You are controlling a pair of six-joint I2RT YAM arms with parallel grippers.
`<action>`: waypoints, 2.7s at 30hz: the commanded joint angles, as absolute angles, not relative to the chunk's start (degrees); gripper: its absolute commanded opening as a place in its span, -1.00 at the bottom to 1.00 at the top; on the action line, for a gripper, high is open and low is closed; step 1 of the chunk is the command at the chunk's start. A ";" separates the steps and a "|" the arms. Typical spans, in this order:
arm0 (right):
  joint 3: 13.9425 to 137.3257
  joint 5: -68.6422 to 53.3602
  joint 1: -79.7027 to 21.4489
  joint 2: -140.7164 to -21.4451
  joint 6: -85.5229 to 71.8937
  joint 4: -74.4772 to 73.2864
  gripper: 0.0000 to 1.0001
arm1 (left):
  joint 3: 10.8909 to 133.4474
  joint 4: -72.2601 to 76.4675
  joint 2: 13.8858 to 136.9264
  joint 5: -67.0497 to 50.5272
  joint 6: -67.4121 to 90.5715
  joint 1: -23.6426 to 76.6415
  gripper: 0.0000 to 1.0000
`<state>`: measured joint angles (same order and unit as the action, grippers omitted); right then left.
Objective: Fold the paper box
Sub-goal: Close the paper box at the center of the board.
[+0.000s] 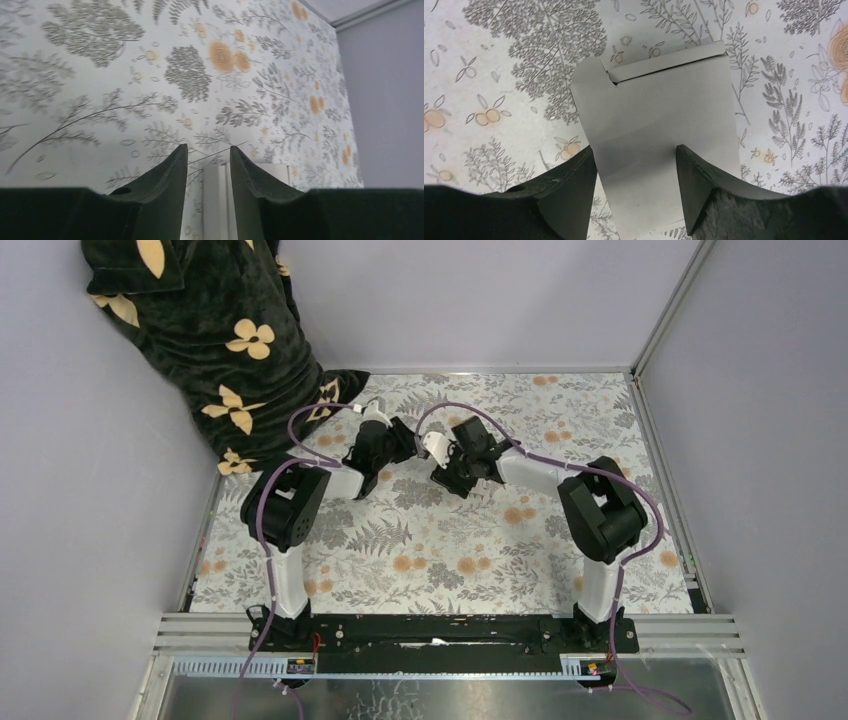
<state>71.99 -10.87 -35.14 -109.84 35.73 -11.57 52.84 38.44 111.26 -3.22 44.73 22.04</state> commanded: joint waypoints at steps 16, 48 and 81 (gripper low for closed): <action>58.63 -12.95 -44.49 -104.02 23.85 -15.50 0.21 | 42.03 42.83 103.04 -20.40 51.75 22.37 -0.36; 63.37 -16.50 -44.78 -104.76 24.89 -16.77 0.25 | 49.13 16.16 104.35 -11.60 40.83 35.85 -0.73; 60.08 -17.36 -36.23 -91.12 20.79 -5.57 0.83 | 57.83 7.24 112.04 -8.17 36.01 37.12 -0.77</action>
<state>60.62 -15.05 -37.26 -96.16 20.01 -13.56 57.91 14.79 108.68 -9.54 38.57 36.03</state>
